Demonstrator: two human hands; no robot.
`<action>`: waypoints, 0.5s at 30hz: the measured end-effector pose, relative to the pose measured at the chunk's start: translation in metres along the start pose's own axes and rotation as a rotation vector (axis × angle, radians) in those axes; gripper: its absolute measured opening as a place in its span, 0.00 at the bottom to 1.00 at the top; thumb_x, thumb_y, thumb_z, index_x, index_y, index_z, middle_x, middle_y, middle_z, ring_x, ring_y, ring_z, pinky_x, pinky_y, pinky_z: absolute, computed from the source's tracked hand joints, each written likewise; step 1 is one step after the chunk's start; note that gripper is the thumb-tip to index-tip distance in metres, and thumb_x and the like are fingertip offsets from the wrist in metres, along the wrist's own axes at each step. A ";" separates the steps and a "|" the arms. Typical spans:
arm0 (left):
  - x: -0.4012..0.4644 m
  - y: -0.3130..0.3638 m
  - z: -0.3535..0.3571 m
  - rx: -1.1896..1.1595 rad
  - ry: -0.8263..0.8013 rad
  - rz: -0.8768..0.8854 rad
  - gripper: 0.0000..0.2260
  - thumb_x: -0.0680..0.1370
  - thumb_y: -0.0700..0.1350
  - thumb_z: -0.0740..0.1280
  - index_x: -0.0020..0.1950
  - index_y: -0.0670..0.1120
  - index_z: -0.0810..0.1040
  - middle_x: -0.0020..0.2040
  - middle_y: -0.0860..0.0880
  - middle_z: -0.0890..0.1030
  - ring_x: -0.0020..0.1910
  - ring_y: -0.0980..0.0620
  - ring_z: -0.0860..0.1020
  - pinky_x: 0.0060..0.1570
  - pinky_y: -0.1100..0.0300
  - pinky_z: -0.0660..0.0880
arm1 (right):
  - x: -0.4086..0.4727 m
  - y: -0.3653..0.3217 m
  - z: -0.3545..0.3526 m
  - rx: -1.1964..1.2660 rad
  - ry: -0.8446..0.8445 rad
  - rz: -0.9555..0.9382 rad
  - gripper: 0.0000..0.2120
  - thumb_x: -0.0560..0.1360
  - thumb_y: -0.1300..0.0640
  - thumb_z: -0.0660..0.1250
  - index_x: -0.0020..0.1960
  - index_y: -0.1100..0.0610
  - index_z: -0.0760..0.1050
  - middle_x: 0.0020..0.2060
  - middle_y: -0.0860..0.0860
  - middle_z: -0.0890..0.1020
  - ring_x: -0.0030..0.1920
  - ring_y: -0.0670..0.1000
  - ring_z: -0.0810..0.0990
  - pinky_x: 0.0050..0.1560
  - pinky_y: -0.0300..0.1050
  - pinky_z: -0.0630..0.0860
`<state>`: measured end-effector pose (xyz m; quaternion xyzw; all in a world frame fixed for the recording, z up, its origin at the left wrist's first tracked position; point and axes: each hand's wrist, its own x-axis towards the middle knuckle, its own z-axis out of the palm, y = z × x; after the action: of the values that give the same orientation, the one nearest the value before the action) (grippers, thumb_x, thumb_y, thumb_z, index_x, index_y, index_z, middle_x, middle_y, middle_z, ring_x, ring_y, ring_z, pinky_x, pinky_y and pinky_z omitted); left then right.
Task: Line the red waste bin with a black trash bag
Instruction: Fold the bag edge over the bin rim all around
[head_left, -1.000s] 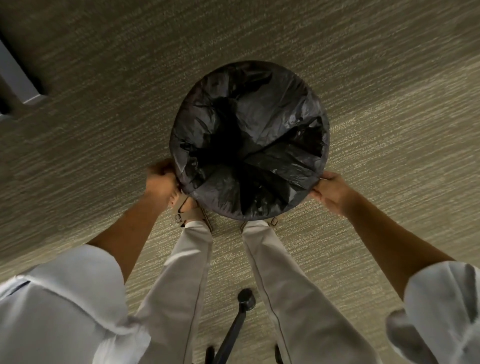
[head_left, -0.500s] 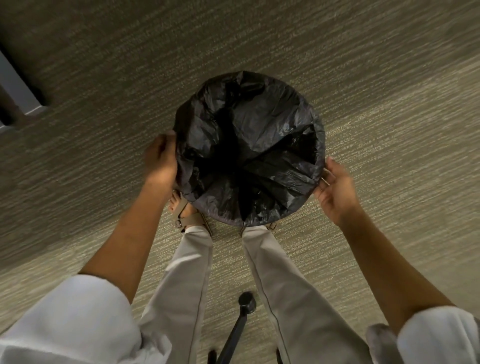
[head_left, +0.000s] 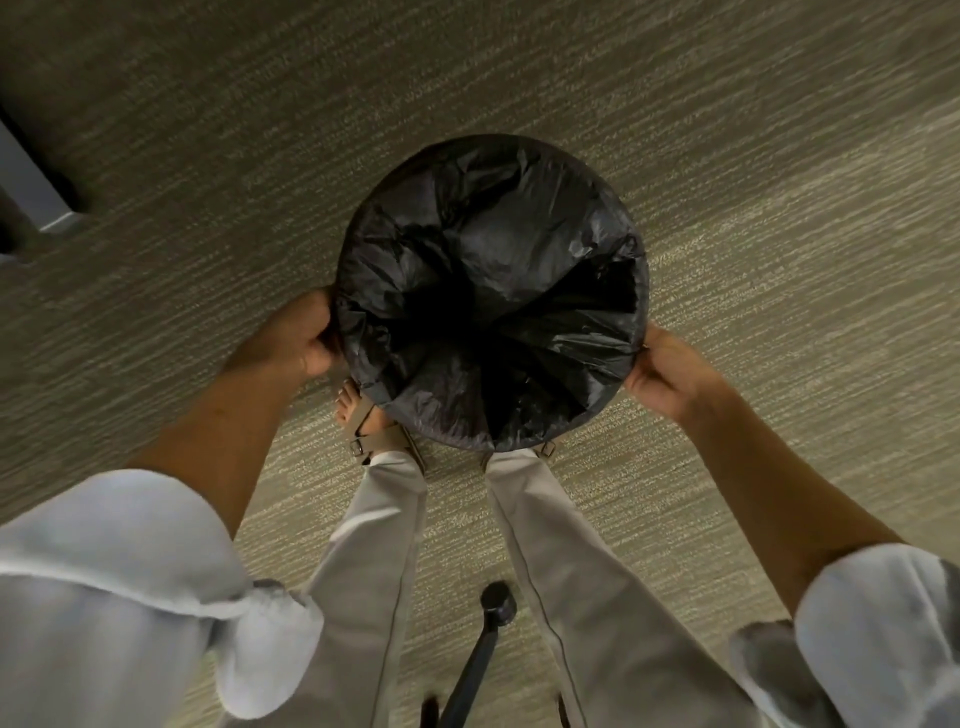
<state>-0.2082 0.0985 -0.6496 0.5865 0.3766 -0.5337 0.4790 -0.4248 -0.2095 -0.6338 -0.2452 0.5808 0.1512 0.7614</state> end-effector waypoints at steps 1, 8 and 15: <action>0.000 -0.001 0.001 0.017 0.006 0.000 0.12 0.82 0.40 0.57 0.52 0.42 0.80 0.54 0.43 0.82 0.52 0.47 0.81 0.50 0.52 0.79 | 0.001 0.001 -0.001 -0.008 0.010 -0.006 0.14 0.82 0.62 0.59 0.65 0.67 0.73 0.58 0.62 0.83 0.57 0.58 0.84 0.48 0.47 0.83; -0.009 -0.013 0.012 -0.044 0.493 0.343 0.16 0.80 0.50 0.61 0.35 0.48 0.79 0.37 0.48 0.82 0.38 0.50 0.80 0.41 0.55 0.76 | -0.004 0.013 -0.001 -0.101 0.112 -0.129 0.17 0.84 0.60 0.55 0.69 0.68 0.69 0.62 0.65 0.80 0.64 0.63 0.78 0.62 0.58 0.77; -0.021 -0.024 0.023 0.023 0.387 0.413 0.27 0.74 0.68 0.58 0.52 0.46 0.80 0.53 0.47 0.83 0.51 0.48 0.82 0.51 0.50 0.78 | -0.026 0.005 0.020 -0.179 0.087 -0.266 0.32 0.80 0.35 0.47 0.65 0.57 0.76 0.61 0.59 0.82 0.63 0.58 0.80 0.62 0.55 0.77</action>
<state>-0.2403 0.0840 -0.6324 0.7472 0.3276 -0.3071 0.4899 -0.4188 -0.1927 -0.6061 -0.3932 0.5596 0.0896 0.7240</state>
